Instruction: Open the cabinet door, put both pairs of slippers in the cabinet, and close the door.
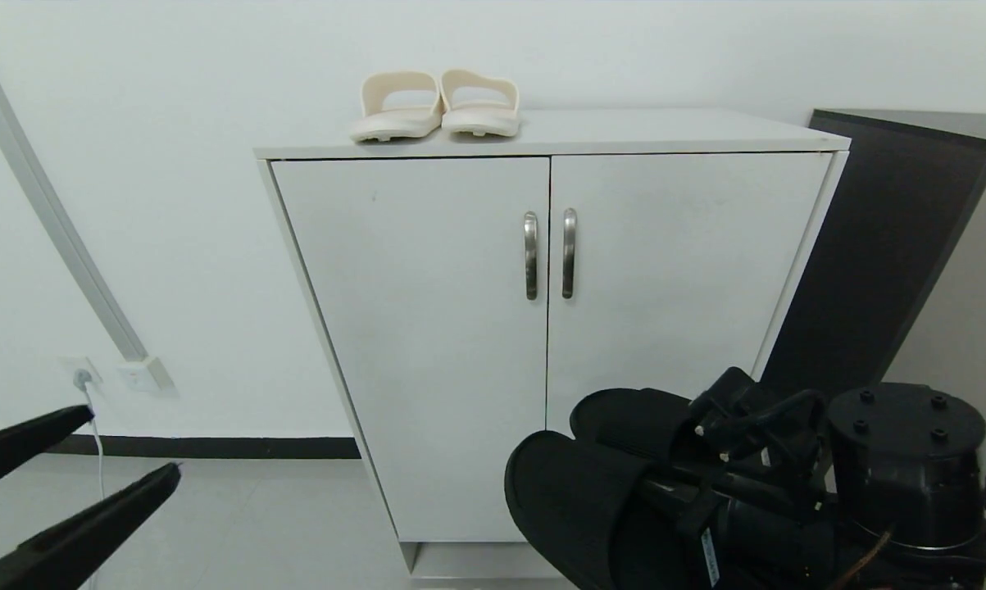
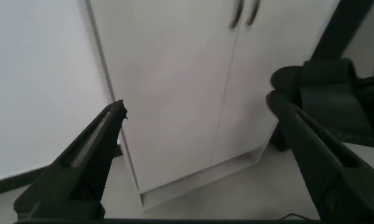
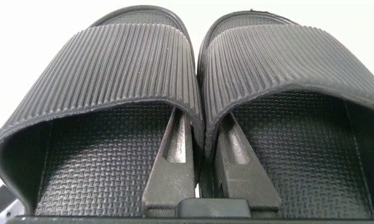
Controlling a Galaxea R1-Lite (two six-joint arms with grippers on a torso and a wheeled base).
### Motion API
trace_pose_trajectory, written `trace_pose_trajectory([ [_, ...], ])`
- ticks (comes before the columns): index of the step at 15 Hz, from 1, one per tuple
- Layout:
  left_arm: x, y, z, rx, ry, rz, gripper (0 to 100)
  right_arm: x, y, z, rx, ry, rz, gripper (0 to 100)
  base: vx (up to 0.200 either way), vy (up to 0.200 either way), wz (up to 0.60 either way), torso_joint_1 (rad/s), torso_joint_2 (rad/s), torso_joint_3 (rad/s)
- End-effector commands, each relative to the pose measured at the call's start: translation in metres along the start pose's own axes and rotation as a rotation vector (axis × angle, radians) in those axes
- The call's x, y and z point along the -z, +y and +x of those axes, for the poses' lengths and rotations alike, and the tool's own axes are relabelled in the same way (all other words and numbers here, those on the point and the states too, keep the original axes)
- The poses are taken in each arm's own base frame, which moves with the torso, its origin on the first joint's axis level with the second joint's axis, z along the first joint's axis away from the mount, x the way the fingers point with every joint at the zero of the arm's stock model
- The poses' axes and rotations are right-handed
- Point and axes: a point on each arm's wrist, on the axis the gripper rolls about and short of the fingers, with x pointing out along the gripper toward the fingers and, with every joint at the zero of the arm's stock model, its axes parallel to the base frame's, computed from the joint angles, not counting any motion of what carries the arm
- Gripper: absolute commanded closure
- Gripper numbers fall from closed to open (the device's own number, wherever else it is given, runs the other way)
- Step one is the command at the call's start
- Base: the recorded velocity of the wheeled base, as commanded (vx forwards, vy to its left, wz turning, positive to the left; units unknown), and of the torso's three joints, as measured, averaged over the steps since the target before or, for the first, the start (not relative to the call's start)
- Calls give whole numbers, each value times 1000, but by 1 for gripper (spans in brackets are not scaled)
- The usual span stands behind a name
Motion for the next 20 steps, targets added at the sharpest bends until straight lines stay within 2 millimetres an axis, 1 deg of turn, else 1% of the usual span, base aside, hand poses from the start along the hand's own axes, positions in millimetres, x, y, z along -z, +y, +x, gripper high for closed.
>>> trace_pose_trajectory([
  [1,-20,-2,49,153,37,2,0,-1,-1,-1,2,-6,2,100,0,0,0,0,0,0],
  [3,-32,-14,75,263,20,20,0,-1,0,1,2,-4,5,100,0,0,0,0,0,0],
  [6,-42,-34,110,385,33,26,0,0,-1,1,4,-1,6,100,0,0,0,0,0,0],
  [8,-49,-49,131,451,46,3,0,2,-1,2,-1,7,7,100,0,0,0,0,0,0],
  [9,-56,-60,145,489,46,-17,0,4,0,6,0,20,7,100,0,0,0,0,0,0],
  [10,-59,-66,157,507,49,-16,0,5,0,7,0,28,6,100,0,0,0,0,0,0],
  [11,-59,-67,159,510,49,-15,0,5,0,7,0,28,6,100,0,0,0,0,0,0],
  [12,-63,-78,183,531,55,-13,0,8,0,8,-1,39,6,100,0,0,0,0,0,0],
  [13,-64,-82,190,545,55,-13,0,9,0,9,-1,42,6,100,0,0,0,0,0,0],
  [14,-64,-91,208,566,63,-12,0,8,0,9,-1,40,6,100,0,0,0,0,0,0],
  [15,-63,-93,217,568,68,-12,0,8,0,9,-1,39,6,100,0,0,0,0,0,0],
  [16,-60,-98,237,600,81,-15,0,12,0,9,-4,51,4,100,0,0,0,0,0,0],
  [17,-59,-101,246,633,86,-26,0,12,1,10,-7,54,3,100,0,0,0,0,0,0],
  [18,-60,-102,249,654,91,-45,0,12,2,10,-11,54,2,100,0,0,0,0,0,0],
  [20,-71,-102,263,735,96,-140,0,14,2,11,-11,63,2,100,0,0,0,0,0,0],
])
